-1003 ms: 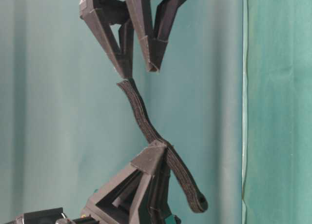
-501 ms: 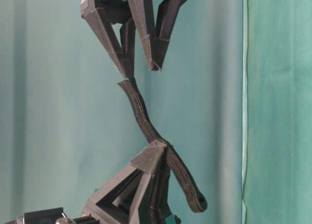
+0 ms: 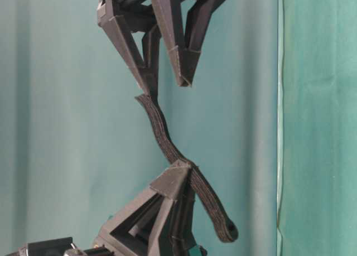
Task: Peel off the Velcro with your right arm.
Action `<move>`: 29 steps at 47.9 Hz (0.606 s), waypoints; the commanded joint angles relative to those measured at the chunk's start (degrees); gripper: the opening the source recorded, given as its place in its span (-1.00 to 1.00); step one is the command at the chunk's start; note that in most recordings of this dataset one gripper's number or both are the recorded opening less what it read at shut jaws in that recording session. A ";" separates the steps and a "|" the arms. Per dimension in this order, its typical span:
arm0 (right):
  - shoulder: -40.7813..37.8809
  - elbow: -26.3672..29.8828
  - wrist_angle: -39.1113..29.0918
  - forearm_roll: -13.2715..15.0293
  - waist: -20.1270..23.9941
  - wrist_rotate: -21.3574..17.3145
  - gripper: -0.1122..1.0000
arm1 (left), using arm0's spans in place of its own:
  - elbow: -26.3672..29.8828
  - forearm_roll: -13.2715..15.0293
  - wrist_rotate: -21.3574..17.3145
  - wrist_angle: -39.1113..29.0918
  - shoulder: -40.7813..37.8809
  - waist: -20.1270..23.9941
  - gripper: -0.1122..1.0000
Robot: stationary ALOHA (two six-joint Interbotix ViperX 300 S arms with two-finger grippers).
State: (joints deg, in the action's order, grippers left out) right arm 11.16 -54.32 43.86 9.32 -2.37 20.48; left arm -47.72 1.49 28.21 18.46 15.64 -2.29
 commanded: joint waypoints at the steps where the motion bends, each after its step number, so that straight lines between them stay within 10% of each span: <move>1: 0.44 1.23 0.53 0.00 0.09 -0.09 -0.32 | 1.05 0.09 0.00 0.62 0.88 0.18 -0.62; 29: 0.44 1.76 0.79 0.00 0.09 -0.09 -0.79 | 0.97 0.09 0.00 0.62 0.88 0.18 -0.62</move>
State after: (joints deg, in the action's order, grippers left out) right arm 11.16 -53.79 43.95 9.32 -2.46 20.48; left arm -47.64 1.41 28.13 18.46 15.64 -2.29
